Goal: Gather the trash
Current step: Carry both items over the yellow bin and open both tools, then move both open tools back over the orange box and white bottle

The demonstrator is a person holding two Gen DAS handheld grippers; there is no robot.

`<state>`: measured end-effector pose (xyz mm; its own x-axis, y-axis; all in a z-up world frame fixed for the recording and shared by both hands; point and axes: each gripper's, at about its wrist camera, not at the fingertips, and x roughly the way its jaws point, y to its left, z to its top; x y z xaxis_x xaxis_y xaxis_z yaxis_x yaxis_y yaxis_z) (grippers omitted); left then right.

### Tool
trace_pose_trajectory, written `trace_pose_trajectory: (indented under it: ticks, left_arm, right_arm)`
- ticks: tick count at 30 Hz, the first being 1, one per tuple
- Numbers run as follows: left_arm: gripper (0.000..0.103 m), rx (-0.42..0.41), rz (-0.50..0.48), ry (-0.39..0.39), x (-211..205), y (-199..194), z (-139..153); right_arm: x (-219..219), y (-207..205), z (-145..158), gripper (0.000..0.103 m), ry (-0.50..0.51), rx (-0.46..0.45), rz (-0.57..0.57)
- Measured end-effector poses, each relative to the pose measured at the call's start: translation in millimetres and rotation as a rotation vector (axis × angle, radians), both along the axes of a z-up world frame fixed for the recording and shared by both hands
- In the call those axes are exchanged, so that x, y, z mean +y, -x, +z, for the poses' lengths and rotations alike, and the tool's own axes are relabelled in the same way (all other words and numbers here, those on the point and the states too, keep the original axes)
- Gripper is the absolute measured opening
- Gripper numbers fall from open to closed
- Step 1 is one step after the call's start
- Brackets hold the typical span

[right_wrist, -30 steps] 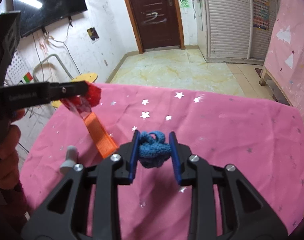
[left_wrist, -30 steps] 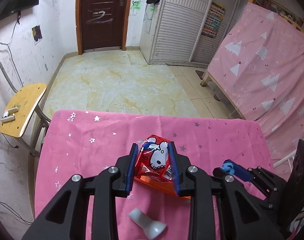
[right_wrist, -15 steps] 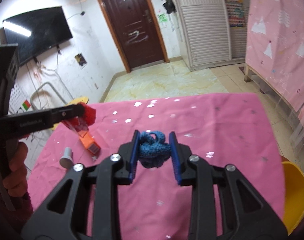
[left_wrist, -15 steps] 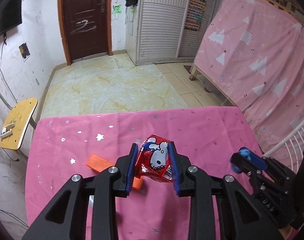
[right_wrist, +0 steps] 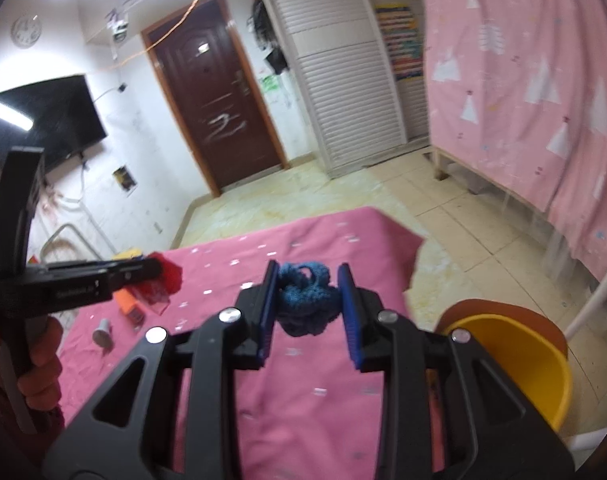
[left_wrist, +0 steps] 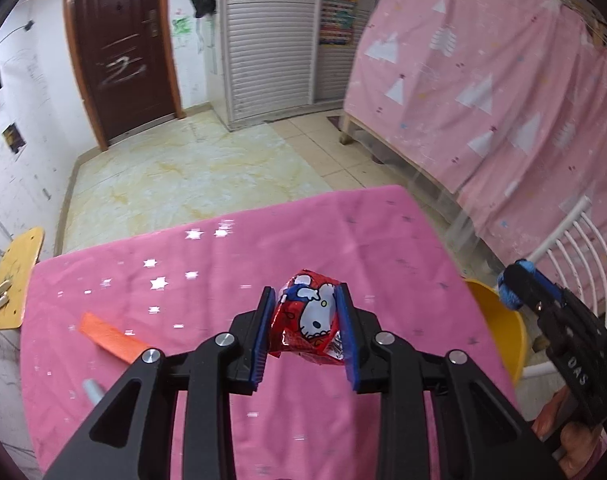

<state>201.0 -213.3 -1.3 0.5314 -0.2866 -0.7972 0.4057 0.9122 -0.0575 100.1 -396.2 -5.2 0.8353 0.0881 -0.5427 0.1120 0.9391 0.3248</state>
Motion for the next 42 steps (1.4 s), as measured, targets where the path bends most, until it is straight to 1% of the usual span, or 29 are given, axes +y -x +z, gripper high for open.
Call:
trace_pose_trajectory:
  ticks: [6,11,17,25,28,30,36,38,40,42]
  left_arm:
    - [0.022,0.014,-0.077,-0.004,-47.9,16.9,-2.9]
    - [0.022,0.038,-0.141,0.002,-91.9,30.5,-6.8]
    - [0.022,0.066,-0.21,0.004,-132.5,43.3,-13.8]
    - [0.023,0.134,-0.277,0.015,-187.7,56.2,-30.9]
    - [0.026,0.175,-0.297,0.036,-199.4,55.6,-36.2]
    - [0.028,0.188,-0.306,0.041,-206.2,57.8,-38.7]
    - [0.043,0.199,-0.316,0.05,-211.6,59.7,-40.5]
    - [0.047,0.204,-0.319,0.061,-211.5,59.2,-40.7]
    - [0.049,0.202,-0.31,0.064,-210.1,58.2,-40.3]
    - [0.05,0.202,-0.307,0.066,-207.9,57.1,-39.9]
  right_arm:
    - [-45.3,21.3,-3.7,0.028,-0.005,0.0,-0.088]
    - [-72.3,36.0,-8.8,0.028,-0.004,0.004,-0.138]
    - [-98.5,48.4,-21.4,0.028,-0.02,0.016,-0.179]
    - [-119.7,59.6,-34.7,0.028,-0.044,0.03,-0.221]
    - [-123.7,63.8,-38.8,0.028,-0.05,0.037,-0.229]
    - [-127.4,65.2,-41.2,0.029,-0.055,0.04,-0.235]
    - [-130.9,64.2,-44.0,0.03,-0.062,0.044,-0.238]
    - [-131.6,64.2,-45.4,0.036,-0.061,0.047,-0.24]
    - [-130.9,63.5,-45.3,0.051,-0.06,0.049,-0.244]
    - [-130.1,64.0,-45.7,0.054,-0.056,0.051,-0.244]
